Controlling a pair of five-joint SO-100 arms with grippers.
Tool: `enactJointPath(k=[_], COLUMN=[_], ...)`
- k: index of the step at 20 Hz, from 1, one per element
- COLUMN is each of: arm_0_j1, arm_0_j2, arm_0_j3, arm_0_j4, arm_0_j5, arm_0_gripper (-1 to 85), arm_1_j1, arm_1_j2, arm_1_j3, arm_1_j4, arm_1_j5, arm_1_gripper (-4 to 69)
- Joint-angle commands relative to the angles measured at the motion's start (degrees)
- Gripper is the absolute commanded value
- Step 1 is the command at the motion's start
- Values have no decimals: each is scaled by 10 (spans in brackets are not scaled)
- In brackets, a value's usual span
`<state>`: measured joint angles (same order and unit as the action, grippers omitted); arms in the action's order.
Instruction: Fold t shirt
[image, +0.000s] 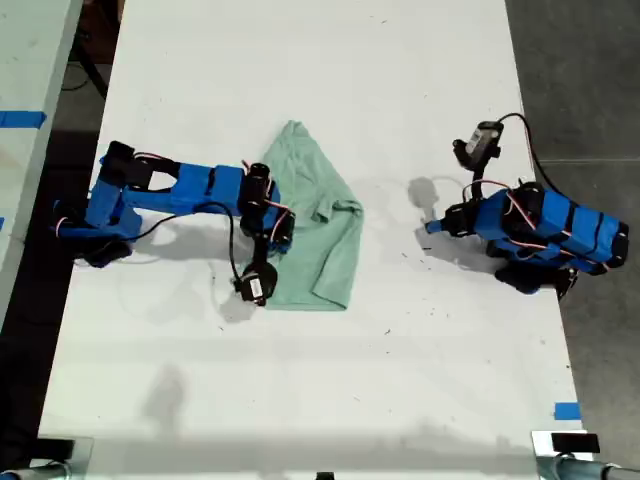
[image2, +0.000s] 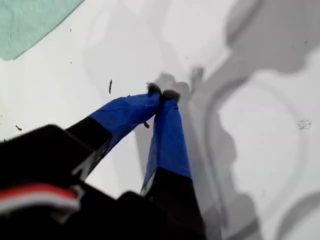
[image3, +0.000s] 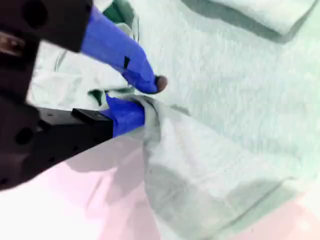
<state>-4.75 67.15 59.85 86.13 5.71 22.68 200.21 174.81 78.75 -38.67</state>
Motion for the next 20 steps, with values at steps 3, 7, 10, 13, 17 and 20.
enactJointPath(k=[3, 7, 10, 13, 17, 20], arm_0_j1=[-15, -16, -25, -64, -149, -179], arm_0_j2=[-4, 42, 195, 414, 932, 1349], arm_0_j3=[-43, -33, 40, 217, 744, 1055], arm_0_j4=[-87, -72, -39, -76, -301, -302], arm_0_j5=[64, 49, 15, 11, 6, 5], arm_0_gripper=[300, 275, 271, 267, 224, 222], arm_1_j1=[-1, -2, -2, -2, -4, -4], arm_1_j2=[6, 6, 6, 6, 6, 6], arm_1_j3=[25, 25, 25, 25, 25, 25], arm_1_j4=[-4, -4, -4, -4, -4, -4], arm_1_j5=[-8, -9, -10, -11, -11, -11], arm_1_gripper=[12, 12, 12, 12, 12, 12])
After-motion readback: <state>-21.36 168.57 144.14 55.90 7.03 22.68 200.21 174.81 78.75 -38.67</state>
